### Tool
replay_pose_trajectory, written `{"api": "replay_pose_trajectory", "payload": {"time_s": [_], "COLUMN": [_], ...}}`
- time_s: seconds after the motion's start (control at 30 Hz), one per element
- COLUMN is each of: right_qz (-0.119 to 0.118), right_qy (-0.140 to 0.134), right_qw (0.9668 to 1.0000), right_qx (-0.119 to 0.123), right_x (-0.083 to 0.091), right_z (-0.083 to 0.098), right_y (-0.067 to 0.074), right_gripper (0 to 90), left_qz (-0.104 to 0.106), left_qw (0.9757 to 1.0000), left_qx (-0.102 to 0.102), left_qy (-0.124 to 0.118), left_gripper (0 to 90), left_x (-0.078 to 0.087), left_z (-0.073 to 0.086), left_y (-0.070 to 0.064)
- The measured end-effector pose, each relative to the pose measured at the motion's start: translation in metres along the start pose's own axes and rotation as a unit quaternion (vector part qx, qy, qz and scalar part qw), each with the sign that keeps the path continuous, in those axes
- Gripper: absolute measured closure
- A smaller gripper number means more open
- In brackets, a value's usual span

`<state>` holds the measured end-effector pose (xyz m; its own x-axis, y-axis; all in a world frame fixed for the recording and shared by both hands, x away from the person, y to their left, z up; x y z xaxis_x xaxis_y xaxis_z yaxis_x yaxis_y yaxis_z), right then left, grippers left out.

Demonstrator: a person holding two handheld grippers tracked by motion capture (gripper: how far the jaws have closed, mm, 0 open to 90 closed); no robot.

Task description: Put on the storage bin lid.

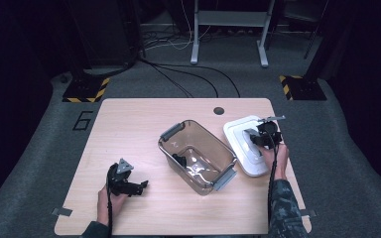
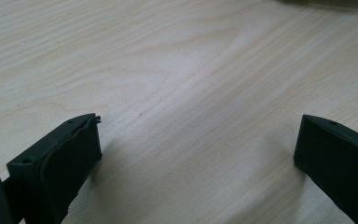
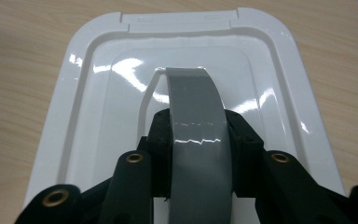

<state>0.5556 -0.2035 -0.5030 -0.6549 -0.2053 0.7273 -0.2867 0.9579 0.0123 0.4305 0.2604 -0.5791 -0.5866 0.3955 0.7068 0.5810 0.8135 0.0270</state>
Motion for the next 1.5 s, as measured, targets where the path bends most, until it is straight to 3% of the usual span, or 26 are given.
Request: {"api": "replay_pose_trajectory", "payload": {"time_s": [1.5], "right_qz": [-0.023], "right_qy": [-0.035], "right_qw": [0.9975], "right_qx": [0.058], "right_x": [0.05], "right_z": [-0.059], "right_y": [0.012], "right_gripper": [67.1], "left_qz": [0.001], "left_qw": [1.0], "left_qx": [-0.001], "left_qy": [0.001], "left_gripper": [0.2], "left_x": [0.0], "left_z": [0.0], "left_y": [0.0]}}
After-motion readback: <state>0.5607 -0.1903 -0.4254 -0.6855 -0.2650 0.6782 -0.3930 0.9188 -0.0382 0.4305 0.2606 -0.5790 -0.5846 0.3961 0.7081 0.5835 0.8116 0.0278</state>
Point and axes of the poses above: each handheld gripper's, and its own axes: x roughly backward along the jaws, z roughly out of its underside, y roughly to its left, the point moved 7 cm from there along -x, roughly forward along the jaws, and after that the axes turned 1 degree about -x, right-handed, at the moved point
